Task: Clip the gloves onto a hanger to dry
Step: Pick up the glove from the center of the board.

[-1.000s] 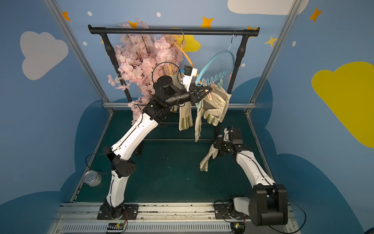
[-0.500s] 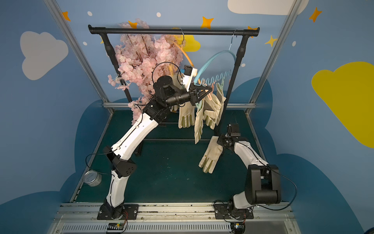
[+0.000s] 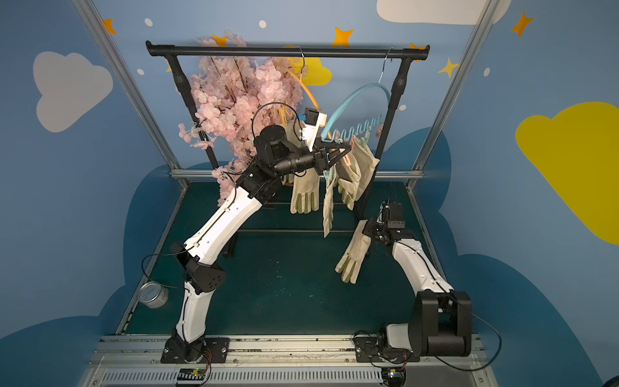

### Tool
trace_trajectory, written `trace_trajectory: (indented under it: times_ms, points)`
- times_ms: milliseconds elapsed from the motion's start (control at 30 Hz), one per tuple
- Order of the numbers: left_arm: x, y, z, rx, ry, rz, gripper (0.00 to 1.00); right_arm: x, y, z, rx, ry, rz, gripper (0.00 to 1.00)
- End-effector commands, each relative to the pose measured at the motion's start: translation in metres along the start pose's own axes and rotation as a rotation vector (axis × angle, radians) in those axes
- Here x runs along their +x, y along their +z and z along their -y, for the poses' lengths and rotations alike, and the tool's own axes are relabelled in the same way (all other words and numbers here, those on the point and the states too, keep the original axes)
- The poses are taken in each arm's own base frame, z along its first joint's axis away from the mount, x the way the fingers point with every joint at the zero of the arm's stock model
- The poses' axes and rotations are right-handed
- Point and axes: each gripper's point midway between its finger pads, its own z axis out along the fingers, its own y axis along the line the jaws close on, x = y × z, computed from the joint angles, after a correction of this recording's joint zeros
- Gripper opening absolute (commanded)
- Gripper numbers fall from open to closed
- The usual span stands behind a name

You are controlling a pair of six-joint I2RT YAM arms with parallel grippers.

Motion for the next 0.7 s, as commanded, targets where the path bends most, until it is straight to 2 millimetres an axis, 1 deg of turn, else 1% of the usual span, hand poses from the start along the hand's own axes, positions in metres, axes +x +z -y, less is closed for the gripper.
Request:
trace_trajectory:
  times_ms: [0,100,167,233,367,433,500,667]
  points:
    - [-0.011,-0.003,-0.001,-0.009,0.024,0.030,0.20,-0.021,-0.041,-0.024,-0.115,-0.106,0.155,0.00]
    - [-0.012,-0.003,-0.001,-0.010,0.026,0.034,0.20,-0.027,-0.074,-0.042,-0.213,-0.192,0.271,0.00]
    - [-0.011,-0.003,-0.003,-0.013,0.025,0.033,0.20,-0.023,-0.095,-0.052,-0.263,-0.227,0.294,0.00]
    - [-0.011,-0.003,-0.003,-0.012,0.023,0.032,0.20,-0.015,-0.113,-0.062,-0.318,-0.266,0.270,0.00]
    - [-0.009,-0.002,-0.003,-0.013,0.019,0.024,0.20,0.005,-0.148,-0.097,-0.519,-0.360,0.186,0.00]
    - [-0.007,-0.002,-0.003,-0.012,0.018,0.019,0.20,0.009,-0.167,-0.114,-0.626,-0.400,0.178,0.00]
    - [-0.006,-0.003,-0.004,-0.016,0.016,0.013,0.20,0.005,-0.183,-0.127,-0.696,-0.430,0.199,0.00]
    - [-0.007,-0.003,-0.003,-0.012,0.015,0.014,0.20,-0.016,-0.207,-0.152,-0.816,-0.465,0.214,0.00]
